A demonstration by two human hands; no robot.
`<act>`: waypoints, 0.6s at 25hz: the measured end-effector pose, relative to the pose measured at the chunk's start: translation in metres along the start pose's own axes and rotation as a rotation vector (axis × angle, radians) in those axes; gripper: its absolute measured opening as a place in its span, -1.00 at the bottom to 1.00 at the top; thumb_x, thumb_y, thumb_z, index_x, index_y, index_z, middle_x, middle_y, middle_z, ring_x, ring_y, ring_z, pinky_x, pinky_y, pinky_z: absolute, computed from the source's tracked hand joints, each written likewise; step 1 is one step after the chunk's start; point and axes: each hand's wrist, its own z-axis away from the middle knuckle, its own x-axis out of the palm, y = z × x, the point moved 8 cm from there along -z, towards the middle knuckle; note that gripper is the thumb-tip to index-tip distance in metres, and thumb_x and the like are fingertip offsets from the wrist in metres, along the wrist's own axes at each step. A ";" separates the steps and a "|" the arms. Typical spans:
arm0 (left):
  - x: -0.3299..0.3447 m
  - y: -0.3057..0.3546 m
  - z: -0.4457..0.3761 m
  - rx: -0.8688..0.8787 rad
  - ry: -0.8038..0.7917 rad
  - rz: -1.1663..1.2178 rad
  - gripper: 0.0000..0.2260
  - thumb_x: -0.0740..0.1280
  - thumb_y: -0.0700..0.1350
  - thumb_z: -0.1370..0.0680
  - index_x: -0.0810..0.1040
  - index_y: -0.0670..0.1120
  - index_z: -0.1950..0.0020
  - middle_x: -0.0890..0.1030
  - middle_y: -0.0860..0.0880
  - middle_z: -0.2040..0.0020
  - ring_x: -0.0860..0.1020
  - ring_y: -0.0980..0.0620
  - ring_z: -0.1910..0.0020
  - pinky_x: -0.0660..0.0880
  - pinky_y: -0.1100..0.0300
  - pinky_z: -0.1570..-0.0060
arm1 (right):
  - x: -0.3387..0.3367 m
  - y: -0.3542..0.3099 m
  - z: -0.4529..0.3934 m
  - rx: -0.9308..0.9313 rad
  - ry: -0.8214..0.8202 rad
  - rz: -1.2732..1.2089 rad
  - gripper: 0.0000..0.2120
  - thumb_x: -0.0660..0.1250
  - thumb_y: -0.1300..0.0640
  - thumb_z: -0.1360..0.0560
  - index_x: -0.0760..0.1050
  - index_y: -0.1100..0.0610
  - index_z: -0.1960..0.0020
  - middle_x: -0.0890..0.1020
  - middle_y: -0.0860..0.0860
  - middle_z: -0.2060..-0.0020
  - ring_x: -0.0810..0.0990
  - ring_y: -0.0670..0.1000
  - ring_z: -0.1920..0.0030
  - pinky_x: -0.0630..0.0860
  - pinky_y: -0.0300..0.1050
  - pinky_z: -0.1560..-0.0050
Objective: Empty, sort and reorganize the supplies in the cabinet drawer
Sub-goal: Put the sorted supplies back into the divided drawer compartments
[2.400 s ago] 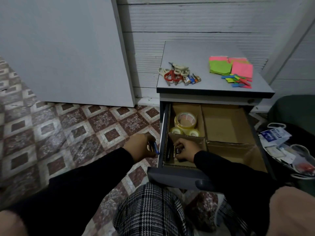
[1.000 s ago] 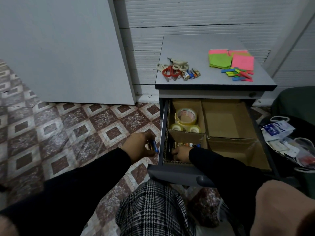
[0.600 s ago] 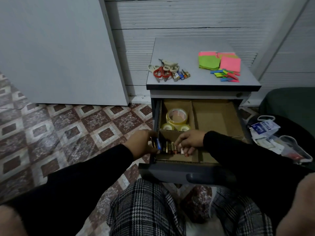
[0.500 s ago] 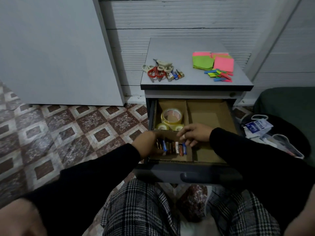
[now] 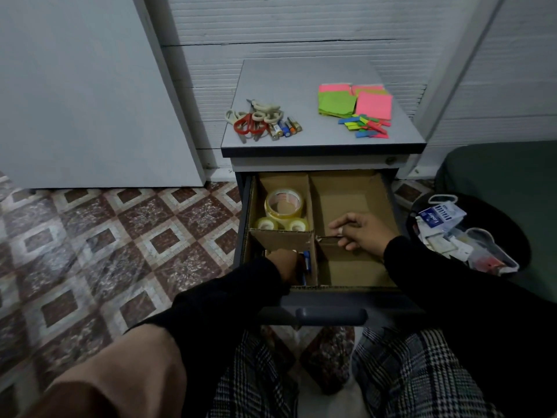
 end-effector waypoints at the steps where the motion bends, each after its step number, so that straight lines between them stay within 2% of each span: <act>1: 0.001 0.001 -0.002 0.005 -0.012 0.004 -0.70 0.27 -0.15 -0.57 0.49 -0.13 -0.29 0.52 -0.15 -0.27 0.49 -0.12 -0.24 0.43 0.06 -0.26 | -0.001 0.001 0.000 -0.002 0.004 -0.002 -0.78 0.20 0.31 -0.57 0.49 0.06 0.16 0.58 0.01 0.18 0.49 -0.10 0.35 0.44 -0.39 0.44; 7: -0.002 0.007 -0.002 0.017 -0.007 0.056 -0.70 0.28 -0.18 -0.56 0.50 -0.12 -0.29 0.51 -0.13 -0.28 0.47 -0.11 -0.26 0.42 0.08 -0.26 | 0.004 0.005 -0.002 -0.002 -0.010 0.002 -0.78 0.20 0.31 -0.56 0.48 0.06 0.16 0.57 0.03 0.16 0.49 -0.09 0.33 0.44 -0.38 0.41; 10: -0.002 -0.002 0.000 -0.046 -0.009 0.059 -0.69 0.28 -0.14 -0.56 0.47 -0.14 -0.30 0.51 -0.12 -0.27 0.47 -0.08 -0.25 0.39 0.13 -0.23 | 0.007 0.003 -0.001 -0.016 -0.011 0.011 -0.78 0.20 0.32 -0.56 0.48 0.06 0.16 0.57 0.05 0.15 0.49 -0.09 0.33 0.44 -0.37 0.39; 15: 0.001 -0.012 0.004 -0.095 -0.001 0.117 -0.68 0.22 -0.14 -0.60 0.44 -0.21 -0.33 0.47 -0.17 -0.32 0.42 -0.11 -0.32 0.31 0.15 -0.30 | 0.010 -0.004 0.000 -0.025 -0.004 0.006 -0.80 0.22 0.32 -0.55 0.49 0.07 0.14 0.57 0.05 0.15 0.50 -0.09 0.31 0.45 -0.28 0.29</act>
